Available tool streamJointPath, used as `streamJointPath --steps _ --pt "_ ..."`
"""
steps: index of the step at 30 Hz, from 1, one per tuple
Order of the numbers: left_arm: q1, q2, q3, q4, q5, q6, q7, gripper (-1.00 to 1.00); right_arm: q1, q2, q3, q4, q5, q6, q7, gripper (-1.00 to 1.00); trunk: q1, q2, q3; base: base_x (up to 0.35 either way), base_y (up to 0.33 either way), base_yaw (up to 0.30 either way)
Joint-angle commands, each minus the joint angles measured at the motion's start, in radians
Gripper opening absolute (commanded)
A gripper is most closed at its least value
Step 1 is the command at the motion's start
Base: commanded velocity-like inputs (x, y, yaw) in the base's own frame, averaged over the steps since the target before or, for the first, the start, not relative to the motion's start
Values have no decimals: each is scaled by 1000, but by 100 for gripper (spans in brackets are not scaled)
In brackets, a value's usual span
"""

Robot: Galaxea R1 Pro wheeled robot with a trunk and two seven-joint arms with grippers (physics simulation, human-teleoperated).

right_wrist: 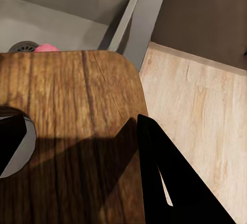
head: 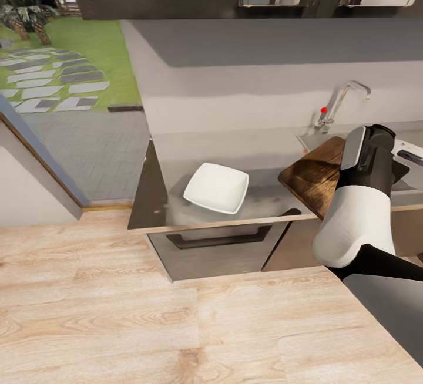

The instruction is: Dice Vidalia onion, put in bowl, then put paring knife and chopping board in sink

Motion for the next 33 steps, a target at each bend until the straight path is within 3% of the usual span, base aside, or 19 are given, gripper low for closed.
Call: streamJointPath --steps 1,4,5,6,9,15,33 --pt "1 1 -4 -1 7 6 2 100 -1 0 -3 -1 8 7 2 -100 1 -2 -2 16 19 0" --pt "1 1 -4 4 7 6 2 100 0 -1 -6 -1 8 1 2 -100 1 -2 -2 6 7 0" --pt "1 1 -4 5 7 6 2 100 0 -1 -102 0 7 -26 3 -100 1 -2 -2 1 1 0" --pt "1 1 -4 5 7 6 2 100 0 -1 -164 1 5 -38 4 -100 1 -2 -2 0 0 0" --pt "1 1 -4 8 7 6 2 100 0 -1 -299 8 4 -60 6 -100 1 -2 -2 0 0 0" --pt "1 1 -4 9 7 6 2 100 0 0 -327 10 5 -65 5 -100 1 -2 -2 0 37 0" --pt "1 1 -4 9 6 -7 2 100 0 -5 -332 10 10 -86 5 -100 1 -2 -2 134 194 0"
